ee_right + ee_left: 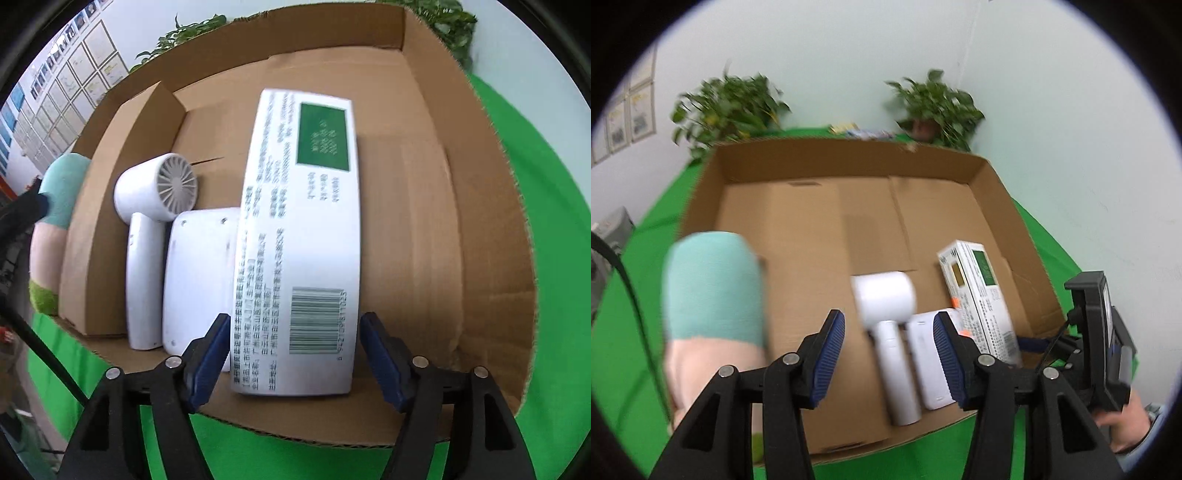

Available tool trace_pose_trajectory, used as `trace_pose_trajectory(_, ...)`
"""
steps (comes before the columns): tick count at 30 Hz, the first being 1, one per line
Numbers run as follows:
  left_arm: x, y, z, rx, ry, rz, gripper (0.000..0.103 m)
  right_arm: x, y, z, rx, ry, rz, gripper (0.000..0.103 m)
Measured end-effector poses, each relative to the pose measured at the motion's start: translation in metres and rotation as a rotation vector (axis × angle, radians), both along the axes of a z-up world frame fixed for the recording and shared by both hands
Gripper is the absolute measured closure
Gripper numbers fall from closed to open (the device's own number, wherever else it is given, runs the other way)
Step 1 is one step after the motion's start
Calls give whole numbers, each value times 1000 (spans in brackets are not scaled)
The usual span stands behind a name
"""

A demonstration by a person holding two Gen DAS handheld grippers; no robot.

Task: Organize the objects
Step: 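Open the left tool, release the medicine box, and withdraw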

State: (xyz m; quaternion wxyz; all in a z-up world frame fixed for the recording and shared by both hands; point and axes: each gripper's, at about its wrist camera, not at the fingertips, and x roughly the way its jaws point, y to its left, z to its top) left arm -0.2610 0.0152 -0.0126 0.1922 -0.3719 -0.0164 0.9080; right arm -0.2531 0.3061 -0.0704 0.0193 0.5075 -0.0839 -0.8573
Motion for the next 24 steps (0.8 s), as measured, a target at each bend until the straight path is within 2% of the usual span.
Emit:
trace_pose_trajectory(3,-6,-6,9,-3,9,20,51,-4,-2,-2,47,-18,-2,39)
trace_pose_trajectory(5,-4,-11,4,-7,9,32,51,-4,-5,-2,48,-31,6,40)
trace_pose_trajectory(9,-1,-19,-6,-18,16,67,51,0,-10,-1,60,-39,10,39)
trace_pose_trajectory(11,-2,-22,-11,-45,27,97,51,2,-7,1,30,-36,6,39)
trace_pose_trajectory(13,-1,-24,-15,-69,49,129,51,6,-4,7,19,-14,0,33)
trace_pose_trajectory(15,3,-26,-20,-92,83,160,36,18,-3,20,32,57,-28,12)
trace_pose_trajectory(17,7,-27,-26,-101,117,197,32,33,-8,33,41,143,-39,0)
trace_pose_trajectory(20,14,-25,-35,-92,159,226,31,59,-32,47,97,298,-38,0)
trace_pose_trajectory(22,20,-20,-38,-100,205,244,27,70,-57,48,140,392,-50,0)
trace_pose_trajectory(24,25,-14,-41,-108,246,253,23,82,-64,45,138,453,-73,0)
